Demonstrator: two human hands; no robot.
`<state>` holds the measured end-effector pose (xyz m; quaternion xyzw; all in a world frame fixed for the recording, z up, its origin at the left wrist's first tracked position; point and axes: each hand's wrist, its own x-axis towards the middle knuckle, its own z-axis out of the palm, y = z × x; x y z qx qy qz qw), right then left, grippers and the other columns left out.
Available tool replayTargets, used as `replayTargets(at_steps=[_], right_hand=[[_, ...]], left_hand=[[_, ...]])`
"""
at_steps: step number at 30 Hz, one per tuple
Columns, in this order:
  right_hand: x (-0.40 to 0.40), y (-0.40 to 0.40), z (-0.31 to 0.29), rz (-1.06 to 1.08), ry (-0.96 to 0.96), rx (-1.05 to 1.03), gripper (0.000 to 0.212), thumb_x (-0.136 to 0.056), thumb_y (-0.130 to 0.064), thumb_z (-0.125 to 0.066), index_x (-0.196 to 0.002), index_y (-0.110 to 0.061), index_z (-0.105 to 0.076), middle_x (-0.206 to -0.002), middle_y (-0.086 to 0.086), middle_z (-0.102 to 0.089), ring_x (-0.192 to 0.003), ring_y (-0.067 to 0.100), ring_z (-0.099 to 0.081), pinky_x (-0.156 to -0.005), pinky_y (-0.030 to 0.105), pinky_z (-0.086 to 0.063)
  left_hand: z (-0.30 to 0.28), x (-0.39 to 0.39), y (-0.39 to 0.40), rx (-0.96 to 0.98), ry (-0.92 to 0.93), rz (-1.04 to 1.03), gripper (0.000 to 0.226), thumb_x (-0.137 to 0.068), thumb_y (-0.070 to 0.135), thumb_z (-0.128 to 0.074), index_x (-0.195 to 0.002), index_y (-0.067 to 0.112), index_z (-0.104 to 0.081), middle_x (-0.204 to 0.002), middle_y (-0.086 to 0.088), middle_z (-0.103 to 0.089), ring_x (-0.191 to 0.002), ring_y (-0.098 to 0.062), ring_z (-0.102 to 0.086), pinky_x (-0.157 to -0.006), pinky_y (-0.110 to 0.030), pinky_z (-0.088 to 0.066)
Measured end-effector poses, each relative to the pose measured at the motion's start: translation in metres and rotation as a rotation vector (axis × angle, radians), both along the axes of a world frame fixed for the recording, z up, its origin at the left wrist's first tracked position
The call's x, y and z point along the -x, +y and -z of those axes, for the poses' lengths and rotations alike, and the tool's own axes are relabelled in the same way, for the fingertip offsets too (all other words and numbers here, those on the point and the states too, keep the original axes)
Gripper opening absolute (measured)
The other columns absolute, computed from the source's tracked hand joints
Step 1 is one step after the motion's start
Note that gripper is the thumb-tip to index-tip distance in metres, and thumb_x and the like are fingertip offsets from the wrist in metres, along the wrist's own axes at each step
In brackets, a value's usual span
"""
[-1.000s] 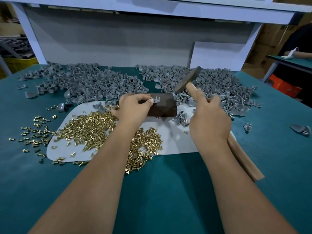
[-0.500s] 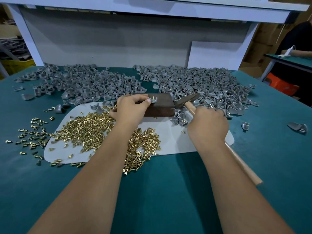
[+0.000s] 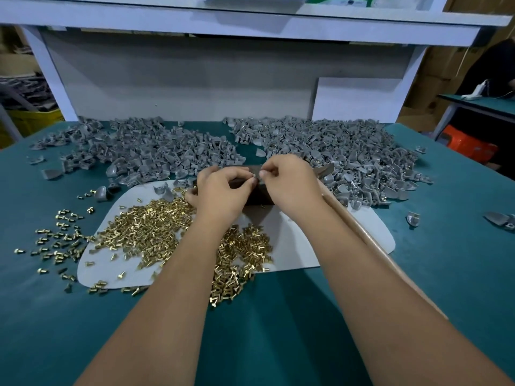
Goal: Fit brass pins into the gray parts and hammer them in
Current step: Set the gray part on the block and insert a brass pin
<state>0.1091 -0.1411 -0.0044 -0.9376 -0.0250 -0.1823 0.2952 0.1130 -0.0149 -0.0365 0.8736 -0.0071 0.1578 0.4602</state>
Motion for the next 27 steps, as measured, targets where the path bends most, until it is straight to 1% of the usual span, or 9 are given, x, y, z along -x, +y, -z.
replayTargets(at_steps=[3,6,8,10,16,18,20,24,27], right_hand=[[-0.004,0.003,0.004,0.049,-0.009,-0.020,0.010,-0.090,-0.021,-0.060,-0.084,-0.022,-0.068,-0.092,0.001,-0.068,-0.088,0.021,-0.060,-0.076,0.032,-0.049],[-0.007,0.006,0.006,0.088,-0.018,-0.060,0.010,-0.089,-0.021,-0.062,-0.081,-0.022,-0.066,-0.093,0.002,-0.067,-0.087,0.022,-0.060,-0.071,0.029,-0.045],[-0.009,0.008,0.008,0.110,-0.032,-0.045,0.011,-0.090,-0.021,-0.061,-0.083,-0.018,-0.068,-0.098,0.005,-0.066,-0.091,0.023,-0.059,-0.071,0.027,-0.042],[-0.009,0.012,0.011,0.132,-0.069,-0.028,0.012,-0.091,-0.018,-0.059,-0.085,-0.013,-0.069,-0.100,0.006,-0.063,-0.095,0.024,-0.056,-0.073,0.026,-0.038],[-0.009,0.019,0.018,0.171,-0.173,-0.015,0.008,-0.090,-0.013,-0.059,-0.088,-0.007,-0.064,-0.098,0.006,-0.059,-0.096,0.023,-0.051,-0.072,0.023,-0.029],[-0.009,0.019,0.021,0.158,-0.189,-0.017,0.006,-0.089,-0.010,-0.058,-0.086,-0.007,-0.062,-0.096,0.006,-0.059,-0.096,0.022,-0.050,-0.072,0.024,-0.029],[-0.009,0.019,0.023,0.144,-0.204,-0.016,0.005,-0.089,-0.009,-0.057,-0.087,-0.007,-0.061,-0.097,0.007,-0.058,-0.097,0.022,-0.049,-0.072,0.024,-0.029],[-0.009,0.020,0.027,0.124,-0.261,0.010,0.004,-0.088,-0.005,-0.057,-0.086,-0.006,-0.060,-0.096,0.008,-0.058,-0.096,0.022,-0.047,-0.071,0.021,-0.024],[-0.008,0.020,0.029,0.108,-0.293,0.042,0.004,-0.087,-0.004,-0.057,-0.085,-0.005,-0.060,-0.096,0.008,-0.057,-0.096,0.022,-0.046,-0.075,0.023,-0.027]], left_hand=[[0.000,-0.001,-0.002,-0.022,-0.004,-0.024,0.015,-0.087,0.041,-0.070,-0.078,0.047,-0.060,-0.127,0.014,-0.060,-0.139,-0.009,-0.026,-0.109,-0.045,-0.011],[0.000,-0.003,-0.002,-0.022,-0.008,-0.023,0.016,-0.087,0.041,-0.070,-0.076,0.047,-0.059,-0.122,0.018,-0.062,-0.139,-0.009,-0.026,-0.111,-0.047,-0.011],[0.001,-0.004,-0.002,-0.029,-0.014,-0.025,0.018,-0.087,0.042,-0.069,-0.074,0.048,-0.059,-0.117,0.021,-0.061,-0.139,-0.009,-0.027,-0.111,-0.047,-0.011],[0.002,-0.004,-0.002,-0.047,-0.018,-0.037,0.014,-0.088,0.043,-0.069,-0.077,0.047,-0.060,-0.117,0.022,-0.063,-0.138,-0.008,-0.027,-0.110,-0.048,-0.011],[0.003,-0.007,-0.002,-0.060,-0.021,-0.054,0.007,-0.088,0.043,-0.068,-0.082,0.046,-0.066,-0.116,0.023,-0.065,-0.137,-0.008,-0.029,-0.108,-0.047,-0.013],[0.005,-0.008,-0.002,-0.070,-0.027,-0.056,0.004,-0.089,0.043,-0.068,-0.086,0.044,-0.069,-0.116,0.024,-0.065,-0.137,-0.008,-0.029,-0.107,-0.048,-0.013],[0.006,-0.009,-0.003,-0.076,-0.031,-0.059,0.005,-0.089,0.043,-0.068,-0.089,0.042,-0.072,-0.116,0.023,-0.065,-0.138,-0.008,-0.029,-0.107,-0.048,-0.012],[0.007,-0.010,-0.003,-0.094,-0.020,-0.069,0.008,-0.089,0.044,-0.067,-0.092,0.041,-0.074,-0.119,0.023,-0.065,-0.139,-0.007,-0.028,-0.107,-0.048,-0.013],[0.007,-0.011,-0.003,-0.097,-0.020,-0.069,0.010,-0.089,0.044,-0.067,-0.094,0.041,-0.074,-0.119,0.021,-0.065,-0.138,-0.007,-0.027,-0.106,-0.046,-0.013]])
